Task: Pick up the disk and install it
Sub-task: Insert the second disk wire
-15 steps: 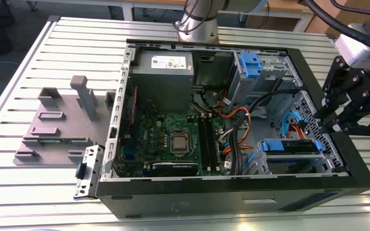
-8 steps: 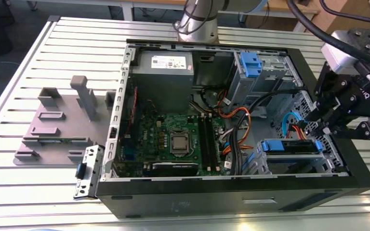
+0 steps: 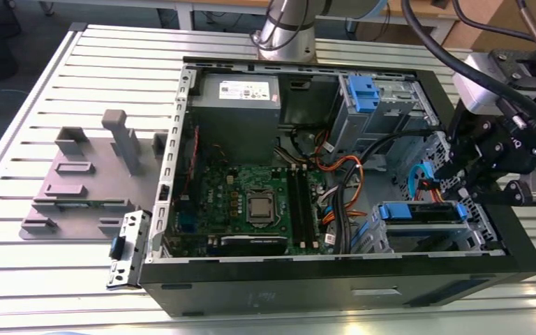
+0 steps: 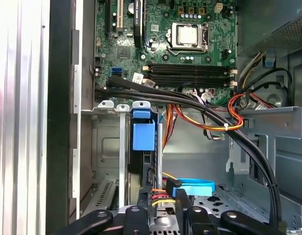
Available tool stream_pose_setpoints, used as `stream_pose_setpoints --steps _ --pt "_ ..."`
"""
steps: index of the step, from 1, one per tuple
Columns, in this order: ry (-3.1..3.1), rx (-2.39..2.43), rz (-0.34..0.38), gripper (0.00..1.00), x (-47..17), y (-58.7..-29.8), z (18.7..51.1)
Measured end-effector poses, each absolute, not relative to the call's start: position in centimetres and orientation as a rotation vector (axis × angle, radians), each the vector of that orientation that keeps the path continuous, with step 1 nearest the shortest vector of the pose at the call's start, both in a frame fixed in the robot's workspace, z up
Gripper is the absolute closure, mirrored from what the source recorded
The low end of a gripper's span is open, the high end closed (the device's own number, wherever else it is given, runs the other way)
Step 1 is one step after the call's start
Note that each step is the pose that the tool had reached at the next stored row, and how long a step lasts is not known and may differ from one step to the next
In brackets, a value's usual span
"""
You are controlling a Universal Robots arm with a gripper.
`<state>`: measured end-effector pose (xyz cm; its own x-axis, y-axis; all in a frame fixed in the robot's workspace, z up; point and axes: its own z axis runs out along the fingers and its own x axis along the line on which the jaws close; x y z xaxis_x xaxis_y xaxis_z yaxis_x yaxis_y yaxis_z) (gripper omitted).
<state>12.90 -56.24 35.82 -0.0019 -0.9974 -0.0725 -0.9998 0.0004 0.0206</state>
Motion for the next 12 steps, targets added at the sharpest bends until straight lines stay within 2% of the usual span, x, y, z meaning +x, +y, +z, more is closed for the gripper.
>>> stream_pose_setpoints --steps 12 --pt "2.193 -2.195 0.099 0.64 12.74 -55.88 35.95"
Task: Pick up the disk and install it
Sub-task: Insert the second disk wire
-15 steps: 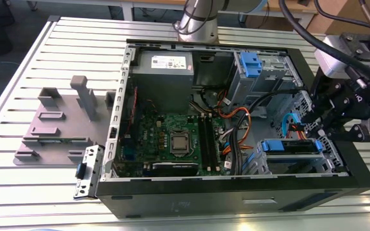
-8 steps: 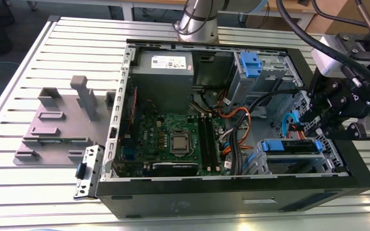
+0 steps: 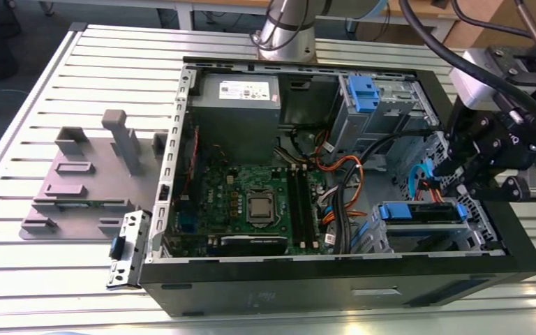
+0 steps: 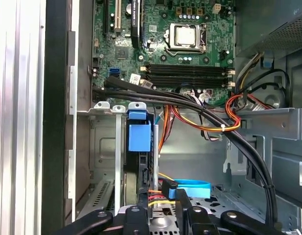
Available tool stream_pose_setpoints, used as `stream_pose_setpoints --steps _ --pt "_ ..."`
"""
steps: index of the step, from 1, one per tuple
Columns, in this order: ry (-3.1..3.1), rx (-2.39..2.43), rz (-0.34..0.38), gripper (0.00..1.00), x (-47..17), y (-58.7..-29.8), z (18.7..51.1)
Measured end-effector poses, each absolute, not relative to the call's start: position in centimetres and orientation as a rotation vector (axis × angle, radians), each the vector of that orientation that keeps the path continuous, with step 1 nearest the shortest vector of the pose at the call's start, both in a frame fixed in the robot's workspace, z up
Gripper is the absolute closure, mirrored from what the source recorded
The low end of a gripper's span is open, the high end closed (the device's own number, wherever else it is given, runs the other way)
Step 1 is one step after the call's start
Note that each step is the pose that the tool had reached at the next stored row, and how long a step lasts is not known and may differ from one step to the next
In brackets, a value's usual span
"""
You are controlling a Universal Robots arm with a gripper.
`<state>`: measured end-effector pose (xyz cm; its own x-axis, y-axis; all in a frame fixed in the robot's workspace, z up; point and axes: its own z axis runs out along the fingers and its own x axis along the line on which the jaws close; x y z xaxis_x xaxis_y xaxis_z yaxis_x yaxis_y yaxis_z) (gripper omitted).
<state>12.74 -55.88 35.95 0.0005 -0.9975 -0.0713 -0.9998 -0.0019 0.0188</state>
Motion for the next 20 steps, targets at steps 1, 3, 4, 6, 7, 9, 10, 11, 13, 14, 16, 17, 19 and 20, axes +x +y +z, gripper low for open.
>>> stream_pose_setpoints --steps 1,3,4,6,7,9,10,11,13,14,16,17,19,20 --pt "2.192 -2.195 0.097 0.64 12.7 -55.9 36.0" --pt "2.191 -2.194 0.095 0.64 12.6 -55.9 36.3" --pt "2.191 -2.194 0.094 0.64 12.6 -55.9 36.5" --pt "2.190 -2.194 0.094 0.64 12.6 -55.9 36.6" --pt "2.190 -2.193 0.094 0.64 12.6 -55.9 36.6" --pt "2.190 -2.193 0.094 0.64 12.6 -55.9 36.5" --pt "2.190 -2.193 0.094 0.64 12.6 -55.9 36.5" --pt "2.190 -2.193 0.094 0.64 12.6 -55.9 36.3" --pt "2.190 -2.194 0.094 0.64 12.6 -55.9 36.0" --pt "2.190 -2.194 0.094 0.64 12.6 -55.9 35.8" --pt "2.190 -2.193 0.094 0.64 12.6 -55.9 35.5" --pt "2.190 -2.193 0.094 0.64 12.6 -55.9 35.3" --pt "2.190 -2.194 0.094 0.64 12.6 -55.9 35.1" --pt "2.191 -2.194 0.094 0.64 12.6 -55.9 35.1"
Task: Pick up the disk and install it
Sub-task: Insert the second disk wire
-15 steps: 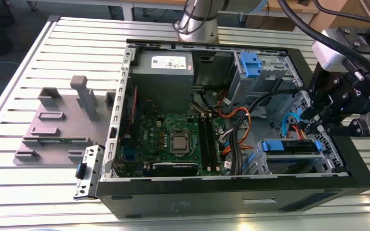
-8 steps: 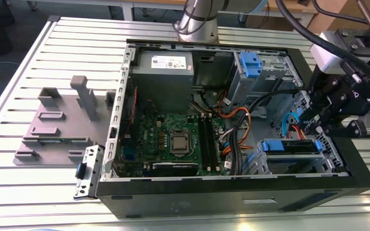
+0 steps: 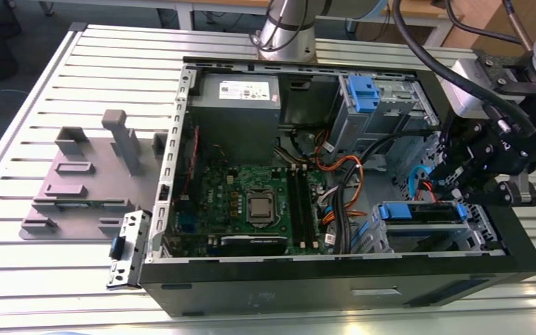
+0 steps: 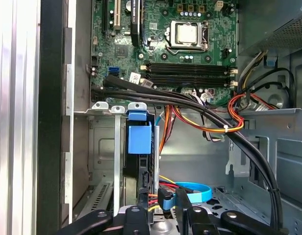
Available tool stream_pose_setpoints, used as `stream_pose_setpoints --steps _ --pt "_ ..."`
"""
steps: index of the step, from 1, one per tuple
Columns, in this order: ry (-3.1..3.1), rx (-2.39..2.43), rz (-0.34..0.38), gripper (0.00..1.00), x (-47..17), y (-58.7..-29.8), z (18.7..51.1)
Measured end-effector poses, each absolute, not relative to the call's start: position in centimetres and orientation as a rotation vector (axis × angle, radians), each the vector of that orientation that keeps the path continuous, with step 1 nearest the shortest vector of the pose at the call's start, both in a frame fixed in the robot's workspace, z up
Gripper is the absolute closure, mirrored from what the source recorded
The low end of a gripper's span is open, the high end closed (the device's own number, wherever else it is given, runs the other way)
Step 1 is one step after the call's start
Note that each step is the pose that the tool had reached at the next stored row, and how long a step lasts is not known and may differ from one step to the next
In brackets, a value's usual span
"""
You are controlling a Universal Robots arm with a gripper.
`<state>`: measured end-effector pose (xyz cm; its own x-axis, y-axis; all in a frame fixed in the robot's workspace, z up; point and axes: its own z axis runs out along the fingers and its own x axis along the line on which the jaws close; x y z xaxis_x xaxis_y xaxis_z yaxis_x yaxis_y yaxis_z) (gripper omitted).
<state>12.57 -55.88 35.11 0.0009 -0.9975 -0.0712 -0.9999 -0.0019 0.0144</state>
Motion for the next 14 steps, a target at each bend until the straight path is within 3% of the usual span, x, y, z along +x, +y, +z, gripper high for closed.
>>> stream_pose_setpoints --steps 7,9,11,14 --pt "2.191 -2.194 0.094 0.66 12.57 -55.88 35.09" --pt "2.190 -2.193 0.094 0.78 12.57 -55.88 35.08" --pt "2.190 -2.193 0.094 0.84 12.57 -55.88 35.08" --pt "2.190 -2.193 0.094 0.84 12.57 -55.88 35.07"
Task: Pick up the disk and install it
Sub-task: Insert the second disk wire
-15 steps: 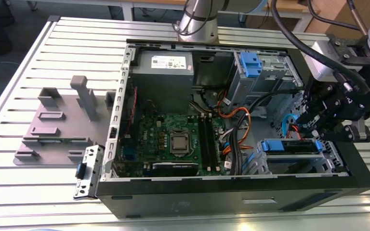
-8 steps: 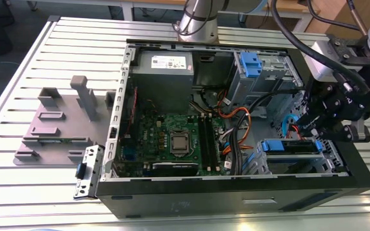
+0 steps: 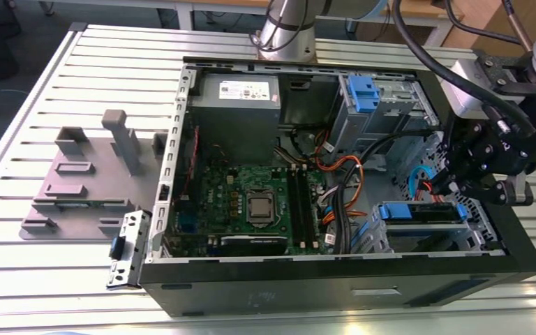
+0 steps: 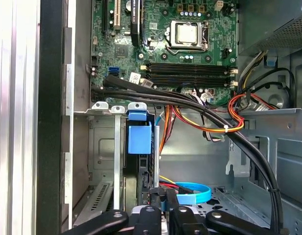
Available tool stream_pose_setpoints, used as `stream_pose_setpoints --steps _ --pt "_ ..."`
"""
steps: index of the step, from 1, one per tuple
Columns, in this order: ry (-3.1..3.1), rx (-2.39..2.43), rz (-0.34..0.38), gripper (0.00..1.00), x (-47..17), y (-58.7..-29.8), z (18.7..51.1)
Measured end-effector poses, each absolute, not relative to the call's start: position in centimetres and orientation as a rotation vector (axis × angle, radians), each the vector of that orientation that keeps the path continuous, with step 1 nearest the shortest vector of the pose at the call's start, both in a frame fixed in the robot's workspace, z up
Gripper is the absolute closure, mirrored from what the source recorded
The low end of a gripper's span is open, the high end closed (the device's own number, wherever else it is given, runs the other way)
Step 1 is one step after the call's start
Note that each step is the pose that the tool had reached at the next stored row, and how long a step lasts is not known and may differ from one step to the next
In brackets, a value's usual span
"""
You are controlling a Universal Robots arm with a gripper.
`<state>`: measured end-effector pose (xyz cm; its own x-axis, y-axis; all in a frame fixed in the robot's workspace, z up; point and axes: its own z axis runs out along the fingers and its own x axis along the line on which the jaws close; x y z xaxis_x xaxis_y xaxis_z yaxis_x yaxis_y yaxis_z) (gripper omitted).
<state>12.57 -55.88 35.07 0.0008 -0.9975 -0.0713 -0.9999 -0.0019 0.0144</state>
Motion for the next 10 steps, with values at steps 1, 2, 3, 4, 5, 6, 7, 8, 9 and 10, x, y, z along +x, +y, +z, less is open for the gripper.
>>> stream_pose_setpoints --steps 1,2,3,4,5,6,7,8,9,10 --pt "2.191 -2.193 0.094 0.84 12.6 -55.9 35.1" --pt "2.190 -2.193 0.094 0.84 12.6 -55.9 35.1" --pt "2.191 -2.193 0.094 0.84 12.6 -55.9 35.1" --pt "2.190 -2.193 0.094 0.84 12.6 -55.9 35.0" --pt "2.191 -2.193 0.094 0.84 12.5 -56.0 35.0" --pt "2.191 -2.193 0.094 0.84 12.4 -56.2 35.0" --pt "2.191 -2.193 0.094 0.84 12.4 -56.4 35.0" --pt "2.190 -2.193 0.095 0.84 12.3 -56.7 35.0" --pt "2.189 -2.192 0.097 0.84 12.2 -56.9 34.9" --pt "2.188 -2.191 0.100 0.84 12.1 -57.2 34.8"
